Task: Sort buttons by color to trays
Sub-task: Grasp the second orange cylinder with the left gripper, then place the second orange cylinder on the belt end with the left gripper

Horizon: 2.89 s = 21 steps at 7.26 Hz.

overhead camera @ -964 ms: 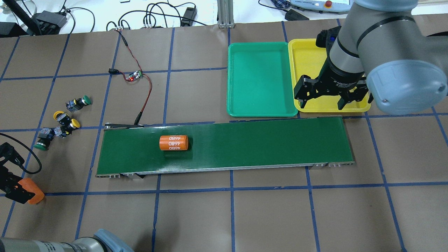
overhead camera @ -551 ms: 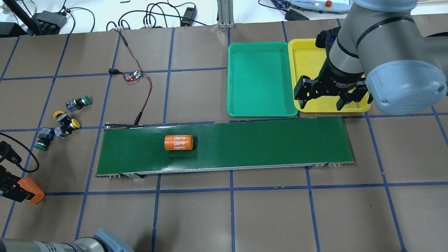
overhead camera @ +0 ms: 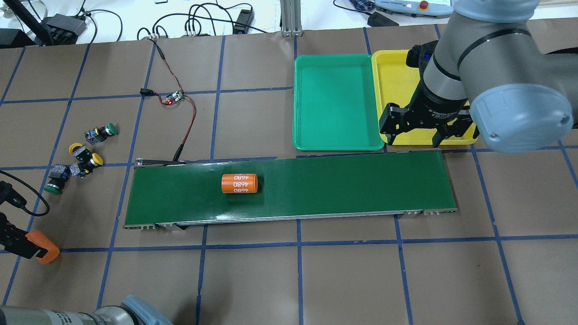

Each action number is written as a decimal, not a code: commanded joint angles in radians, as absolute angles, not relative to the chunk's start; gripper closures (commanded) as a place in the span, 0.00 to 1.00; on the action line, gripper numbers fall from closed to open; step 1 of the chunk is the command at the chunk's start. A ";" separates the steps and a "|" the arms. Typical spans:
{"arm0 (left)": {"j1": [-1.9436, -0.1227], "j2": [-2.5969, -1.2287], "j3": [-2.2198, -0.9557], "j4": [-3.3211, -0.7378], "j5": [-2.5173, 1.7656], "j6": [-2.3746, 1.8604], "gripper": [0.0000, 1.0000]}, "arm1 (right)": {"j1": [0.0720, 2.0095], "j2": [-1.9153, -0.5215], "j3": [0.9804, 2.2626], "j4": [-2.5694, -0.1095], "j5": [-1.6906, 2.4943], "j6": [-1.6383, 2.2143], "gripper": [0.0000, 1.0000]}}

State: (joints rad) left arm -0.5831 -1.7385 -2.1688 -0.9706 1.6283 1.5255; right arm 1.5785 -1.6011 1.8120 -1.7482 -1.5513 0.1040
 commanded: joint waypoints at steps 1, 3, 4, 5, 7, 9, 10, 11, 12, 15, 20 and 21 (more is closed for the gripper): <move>-0.584 -1.767 -2.171 -0.959 1.625 1.488 0.00 | 1.578 -1.600 1.816 -1.749 -1.555 0.098 0.08; -0.586 -1.784 -2.174 -0.962 1.628 1.454 0.00 | 1.578 -1.600 1.816 -1.746 -1.555 0.095 0.05; -0.586 -1.789 -2.174 -0.962 1.626 1.454 0.00 | 1.578 -1.601 1.816 -1.747 -1.555 0.092 0.05; -0.584 -1.789 -2.169 -0.956 1.625 1.466 0.15 | 1.578 -1.601 1.816 -1.749 -1.555 0.092 0.05; -0.591 -1.752 -2.158 -0.971 1.635 1.435 1.00 | 1.577 -1.600 1.815 -1.752 -1.555 0.092 0.06; -0.688 -1.679 -2.087 -1.059 1.641 1.254 1.00 | 1.577 -1.601 1.816 -1.747 -1.555 0.094 0.06; -0.784 -1.646 -2.027 -1.143 1.637 1.054 1.00 | 1.578 -1.600 1.816 -1.749 -1.555 0.095 0.06; -0.889 -1.626 -1.982 -1.164 1.605 0.875 1.00 | 1.578 -1.598 1.816 -1.752 -1.555 0.092 0.06; -0.982 -1.614 -1.956 -1.216 1.595 0.662 1.00 | 1.577 -1.600 1.816 -1.752 -1.555 0.097 0.06; -1.257 -1.646 -1.965 -1.217 1.502 0.155 1.00 | 1.578 -1.600 1.816 -1.750 -1.554 0.098 0.06; -1.318 -1.670 -2.026 -1.204 1.434 0.061 0.90 | 1.578 -1.600 1.816 -1.752 -1.554 0.101 0.06; -1.318 -1.683 -2.034 -1.207 1.433 0.060 0.45 | 1.578 -1.600 1.816 -1.752 -1.555 0.101 0.06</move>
State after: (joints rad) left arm -1.3174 -1.6715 -2.0230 -1.2073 1.4357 0.0567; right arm 1.5785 -1.6008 1.8162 -1.7501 -1.5548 0.1010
